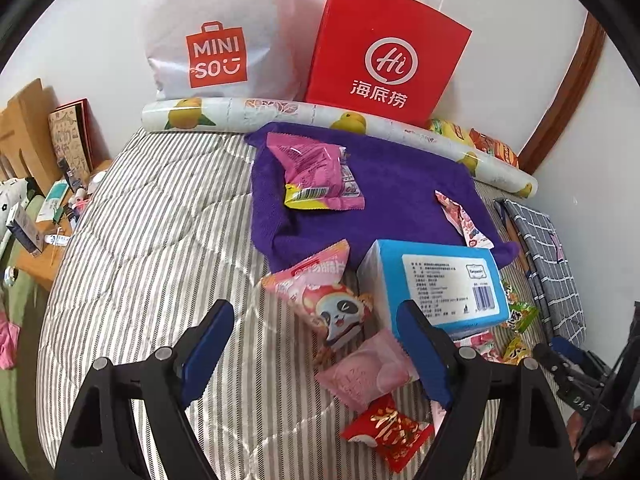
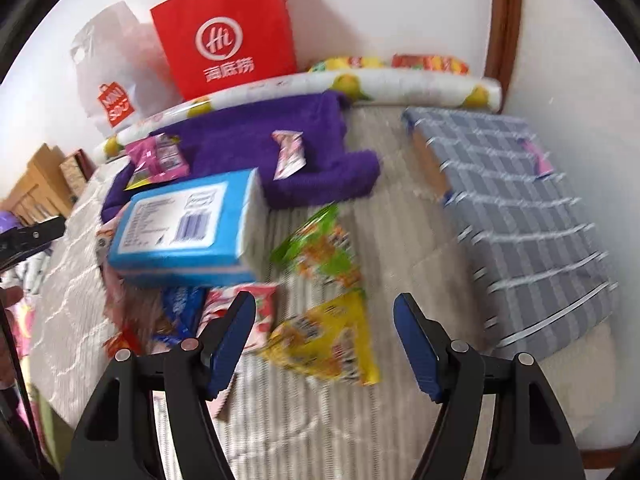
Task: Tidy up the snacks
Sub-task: 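Move both tools back over the remaining snack pile, then grasp the yellow triangular chip bag with the right tool while the left tool grasps the pink peach packet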
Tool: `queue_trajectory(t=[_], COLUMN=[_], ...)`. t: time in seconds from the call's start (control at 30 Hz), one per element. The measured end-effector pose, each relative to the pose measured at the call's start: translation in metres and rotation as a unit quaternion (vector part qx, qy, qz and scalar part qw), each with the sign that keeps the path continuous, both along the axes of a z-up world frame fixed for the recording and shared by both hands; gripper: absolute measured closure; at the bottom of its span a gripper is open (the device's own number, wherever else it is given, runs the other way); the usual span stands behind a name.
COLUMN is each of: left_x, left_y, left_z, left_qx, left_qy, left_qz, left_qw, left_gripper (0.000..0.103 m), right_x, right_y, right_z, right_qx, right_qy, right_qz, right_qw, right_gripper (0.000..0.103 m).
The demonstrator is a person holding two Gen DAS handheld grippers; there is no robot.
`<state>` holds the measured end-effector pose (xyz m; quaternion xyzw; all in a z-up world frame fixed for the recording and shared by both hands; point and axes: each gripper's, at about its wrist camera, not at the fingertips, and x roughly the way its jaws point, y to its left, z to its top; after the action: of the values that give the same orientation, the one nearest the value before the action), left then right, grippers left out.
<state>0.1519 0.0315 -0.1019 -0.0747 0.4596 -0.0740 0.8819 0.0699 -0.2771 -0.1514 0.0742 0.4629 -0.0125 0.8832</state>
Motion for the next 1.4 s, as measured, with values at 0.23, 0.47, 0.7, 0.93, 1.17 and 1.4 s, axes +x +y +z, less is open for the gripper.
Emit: queue_trajectory(t=[0.23, 0.47, 0.7, 0.93, 1.17, 1.4], left_x=[-0.008, -0.01, -0.007, -0.006, -0.004, -0.011], left_y=[0.004, 0.004, 0.005, 0.012, -0.003, -0.033], left_z=[-0.008, -0.016, -0.029, -0.041, -0.042, -0.057], left_qx=[0.011, 0.001, 0.003, -0.009, -0.025, -0.018], left_qy=[0.008, 0.014, 0.028, 0.04, 0.037, 0.052], left_qz=[-0.005, -0.004, -0.003, -0.005, -0.042, -0.102], left_qw=[0.9999, 0.9999, 0.9996, 0.9991, 0.9981, 0.9933], left_gripper=[0.021, 0.021, 0.021, 0.021, 0.021, 0.02], right_x=[-0.002, -0.029, -0.023, -0.014, -0.023, -0.022], right_y=[0.014, -0.012, -0.018, -0.01, -0.017, -0.022], right_z=[-0.027, -0.022, -0.036, -0.055, -0.045, -0.039], right_qx=[-0.043, -0.062, -0.024, -0.047, -0.045, -0.046], right_qy=[0.032, 0.028, 0.026, 0.033, 0.023, 0.017], right_qz=[0.008, -0.008, -0.018, -0.026, -0.028, -0.034], right_qw=[0.999, 0.998, 0.999, 0.998, 0.998, 0.998], right_gripper=[0.032, 0.032, 0.032, 0.04, 0.045, 0.045])
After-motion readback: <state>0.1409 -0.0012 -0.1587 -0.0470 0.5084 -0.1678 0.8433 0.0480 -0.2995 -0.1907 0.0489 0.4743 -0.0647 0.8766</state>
